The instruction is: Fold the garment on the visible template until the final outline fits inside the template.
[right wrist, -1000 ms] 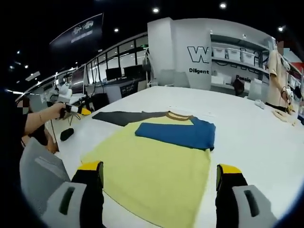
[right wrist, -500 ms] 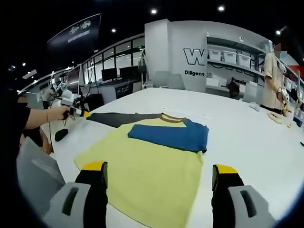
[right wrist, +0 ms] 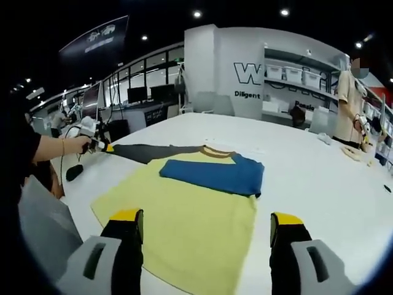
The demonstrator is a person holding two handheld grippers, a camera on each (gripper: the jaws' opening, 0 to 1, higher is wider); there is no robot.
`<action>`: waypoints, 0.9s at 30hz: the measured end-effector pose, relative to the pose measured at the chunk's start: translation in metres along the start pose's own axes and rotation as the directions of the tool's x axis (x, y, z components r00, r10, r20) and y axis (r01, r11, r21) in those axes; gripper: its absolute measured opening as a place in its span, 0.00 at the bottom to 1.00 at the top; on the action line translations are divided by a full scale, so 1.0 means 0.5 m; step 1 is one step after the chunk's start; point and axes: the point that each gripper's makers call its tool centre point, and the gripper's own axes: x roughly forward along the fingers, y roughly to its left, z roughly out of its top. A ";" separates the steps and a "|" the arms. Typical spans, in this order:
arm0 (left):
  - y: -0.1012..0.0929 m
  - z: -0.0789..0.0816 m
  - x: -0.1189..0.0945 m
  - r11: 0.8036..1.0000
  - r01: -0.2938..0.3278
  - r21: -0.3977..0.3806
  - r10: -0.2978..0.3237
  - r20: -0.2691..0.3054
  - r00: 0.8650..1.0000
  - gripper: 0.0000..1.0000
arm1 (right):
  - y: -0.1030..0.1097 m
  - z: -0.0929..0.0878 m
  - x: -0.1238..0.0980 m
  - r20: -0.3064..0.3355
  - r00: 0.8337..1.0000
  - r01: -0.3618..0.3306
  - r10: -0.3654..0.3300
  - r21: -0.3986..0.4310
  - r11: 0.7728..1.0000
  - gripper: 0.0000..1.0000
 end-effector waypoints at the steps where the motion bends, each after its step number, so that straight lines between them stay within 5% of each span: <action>1: 0.004 0.001 0.002 1.000 -0.009 -0.013 0.009 -0.005 1.000 0.28 | 0.000 0.000 0.000 0.000 1.000 0.001 -0.001 0.001 1.000 0.82; 6: 0.028 -0.003 0.000 0.996 -0.083 0.043 0.084 -0.021 0.996 0.09 | -0.002 0.004 0.001 0.004 1.000 0.009 -0.009 -0.013 1.000 0.81; 19: 0.014 0.011 0.001 0.996 -0.058 0.062 0.059 -0.005 0.998 0.01 | -0.001 0.001 0.007 -0.004 1.000 -0.010 0.010 -0.011 1.000 0.83; 27: -0.070 0.082 -0.031 0.986 0.052 0.156 -0.067 0.088 0.994 0.01 | 0.008 -0.005 0.014 -0.023 0.999 -0.032 0.032 -0.010 0.999 0.86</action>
